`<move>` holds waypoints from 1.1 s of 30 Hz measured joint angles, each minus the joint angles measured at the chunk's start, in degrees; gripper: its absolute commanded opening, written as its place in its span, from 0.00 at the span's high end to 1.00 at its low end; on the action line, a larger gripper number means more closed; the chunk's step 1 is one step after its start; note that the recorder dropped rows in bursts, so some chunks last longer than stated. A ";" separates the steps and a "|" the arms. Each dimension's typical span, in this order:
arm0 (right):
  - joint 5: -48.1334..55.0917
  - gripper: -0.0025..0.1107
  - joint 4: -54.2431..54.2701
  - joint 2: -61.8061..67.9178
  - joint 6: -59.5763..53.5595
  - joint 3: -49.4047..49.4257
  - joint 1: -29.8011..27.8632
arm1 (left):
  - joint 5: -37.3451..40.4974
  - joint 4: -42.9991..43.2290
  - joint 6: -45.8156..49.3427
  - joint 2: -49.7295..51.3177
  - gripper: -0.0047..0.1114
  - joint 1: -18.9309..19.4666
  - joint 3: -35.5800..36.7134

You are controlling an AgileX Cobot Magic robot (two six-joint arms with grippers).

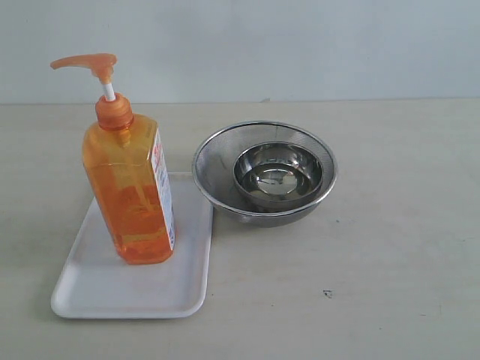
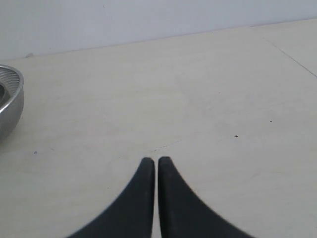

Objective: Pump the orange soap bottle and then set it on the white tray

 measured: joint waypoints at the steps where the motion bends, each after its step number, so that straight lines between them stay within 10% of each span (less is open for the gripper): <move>1: 0.00 0.98 0.00 0.00 0.00 0.00 0.00 | 0.00 0.00 0.00 0.00 0.29 0.00 0.00; 33: 0.00 0.98 0.62 0.00 1.92 0.00 0.00 | 0.00 0.00 0.00 0.00 0.29 0.00 0.00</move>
